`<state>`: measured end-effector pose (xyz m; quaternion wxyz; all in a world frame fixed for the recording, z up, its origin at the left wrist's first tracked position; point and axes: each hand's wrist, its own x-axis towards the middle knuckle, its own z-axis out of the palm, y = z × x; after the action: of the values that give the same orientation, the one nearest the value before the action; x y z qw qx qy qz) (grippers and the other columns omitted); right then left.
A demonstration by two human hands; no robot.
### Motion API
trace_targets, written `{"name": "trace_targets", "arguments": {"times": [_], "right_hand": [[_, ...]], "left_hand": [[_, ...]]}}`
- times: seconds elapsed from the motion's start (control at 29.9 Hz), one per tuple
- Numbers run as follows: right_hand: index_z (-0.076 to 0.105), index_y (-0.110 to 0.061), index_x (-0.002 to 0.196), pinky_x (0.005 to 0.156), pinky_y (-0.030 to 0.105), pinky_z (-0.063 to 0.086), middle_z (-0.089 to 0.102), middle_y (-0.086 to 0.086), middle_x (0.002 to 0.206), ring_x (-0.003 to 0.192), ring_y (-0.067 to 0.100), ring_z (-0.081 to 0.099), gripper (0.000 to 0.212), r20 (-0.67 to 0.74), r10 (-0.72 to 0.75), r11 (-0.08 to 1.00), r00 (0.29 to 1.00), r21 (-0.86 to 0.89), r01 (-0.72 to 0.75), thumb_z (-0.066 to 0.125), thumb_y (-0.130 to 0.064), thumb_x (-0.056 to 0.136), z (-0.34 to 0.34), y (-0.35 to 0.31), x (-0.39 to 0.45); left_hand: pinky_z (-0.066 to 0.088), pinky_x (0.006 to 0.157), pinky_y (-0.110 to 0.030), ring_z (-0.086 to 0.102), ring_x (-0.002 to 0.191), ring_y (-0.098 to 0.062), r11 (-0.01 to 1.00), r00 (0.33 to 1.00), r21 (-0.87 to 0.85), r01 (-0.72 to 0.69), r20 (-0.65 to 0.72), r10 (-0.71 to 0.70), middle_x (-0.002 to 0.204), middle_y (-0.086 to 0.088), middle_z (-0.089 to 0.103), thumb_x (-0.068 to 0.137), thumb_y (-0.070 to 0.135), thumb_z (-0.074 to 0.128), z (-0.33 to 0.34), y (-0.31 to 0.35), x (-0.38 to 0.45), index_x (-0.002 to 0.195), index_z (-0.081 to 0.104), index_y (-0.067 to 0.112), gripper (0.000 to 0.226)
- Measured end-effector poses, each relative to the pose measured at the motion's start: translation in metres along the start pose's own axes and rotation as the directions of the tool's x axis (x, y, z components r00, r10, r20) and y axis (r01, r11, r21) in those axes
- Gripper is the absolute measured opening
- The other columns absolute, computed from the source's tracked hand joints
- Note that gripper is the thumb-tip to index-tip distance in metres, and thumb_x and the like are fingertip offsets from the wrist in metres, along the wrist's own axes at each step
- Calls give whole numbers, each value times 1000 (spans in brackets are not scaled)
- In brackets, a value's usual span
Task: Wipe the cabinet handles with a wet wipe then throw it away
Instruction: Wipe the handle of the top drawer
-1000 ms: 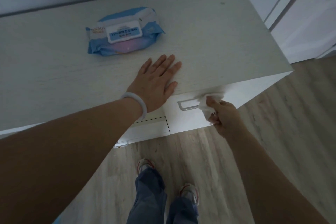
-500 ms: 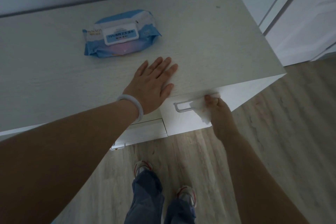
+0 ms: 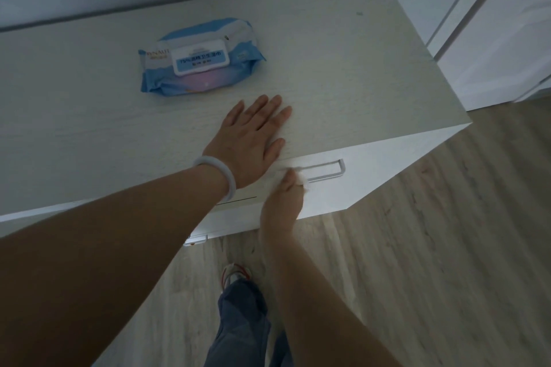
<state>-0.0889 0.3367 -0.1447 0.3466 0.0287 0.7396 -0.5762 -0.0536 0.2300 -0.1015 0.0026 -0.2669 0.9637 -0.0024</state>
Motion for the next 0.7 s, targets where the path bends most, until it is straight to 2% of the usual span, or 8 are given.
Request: {"name": "trace_targets", "arguments": {"times": [0.13, 0.23, 0.3, 0.37, 0.4, 0.47, 0.57, 0.7], "right_hand": [[60, -1, 111, 76, 21, 46, 65, 7, 102, 91, 15, 59, 42, 73, -58, 998, 996, 5, 57, 37, -34, 102, -9, 8, 2], [61, -10, 92, 69, 28, 46, 58, -9, 77, 76, 11, 55, 29, 165, -114, 993, 980, 9, 114, 47, -35, 98, -26, 11, 13], [63, -15, 86, 56, 27, 43, 58, -7, 70, 67, 11, 53, 24, 163, -54, 998, 985, 46, 47, 53, -34, 95, -40, 8, 21], [66, -11, 88, 43, 22, 35, 60, 6, 73, 57, 13, 48, 20, 170, 30, 986, 985, 158, -57, 59, -30, 93, -54, -2, 30], [66, -11, 89, 39, 21, 32, 60, 9, 73, 52, 13, 46, 18, 204, 63, 975, 977, 197, -104, 60, -27, 92, -58, -5, 31], [68, -18, 86, 38, 20, 30, 59, 4, 67, 46, 10, 44, 15, 302, 110, 949, 947, 251, -190, 57, -25, 94, -57, -8, 24], [71, -27, 68, 42, 23, 32, 53, -4, 57, 46, 9, 46, 29, 360, 134, 927, 924, 285, -245, 58, -33, 94, -43, 1, 13], [72, -19, 89, 49, 24, 41, 64, 1, 74, 62, 14, 55, 15, 295, 137, 959, 946, 199, -201, 67, -34, 87, -48, -3, 21]], "left_hand": [[10, 121, -44, 8, 148, -17, 1000, 1000, -13, -4, -1, 4, 161, 2, 9, 95, 47, 10, 1, -1, 0, 151, 10, 28, 60], [9, 121, -44, 7, 149, -17, 1000, 1000, -16, -4, -6, 4, 161, 2, 8, 95, 47, 11, 2, -3, 0, 151, 9, 28, 59], [10, 121, -44, 8, 148, -17, 1000, 1000, -21, -6, -6, 6, 161, 2, 9, 95, 47, 12, 3, -3, 1, 152, 10, 28, 59], [11, 120, -45, 9, 148, -18, 1000, 1000, -15, -7, -16, 7, 161, 1, 11, 95, 47, 12, 4, -2, 1, 152, 11, 27, 59], [10, 120, -45, 8, 148, -17, 1000, 1000, -14, -8, -15, 8, 161, 1, 10, 95, 47, 12, 5, -2, 1, 152, 11, 27, 59], [10, 120, -45, 7, 149, -17, 1000, 1000, -20, -9, -9, 9, 161, 1, 9, 95, 47, 11, 5, -3, 1, 152, 10, 28, 60], [11, 120, -46, 7, 149, -18, 1000, 1000, -15, -7, -12, 7, 161, 1, 9, 95, 47, 11, 5, -3, 1, 152, 10, 27, 60], [11, 120, -46, 7, 149, -18, 1000, 1000, -4, -10, -8, 10, 161, 1, 9, 95, 47, 10, 4, -2, 1, 152, 10, 27, 61]]}}
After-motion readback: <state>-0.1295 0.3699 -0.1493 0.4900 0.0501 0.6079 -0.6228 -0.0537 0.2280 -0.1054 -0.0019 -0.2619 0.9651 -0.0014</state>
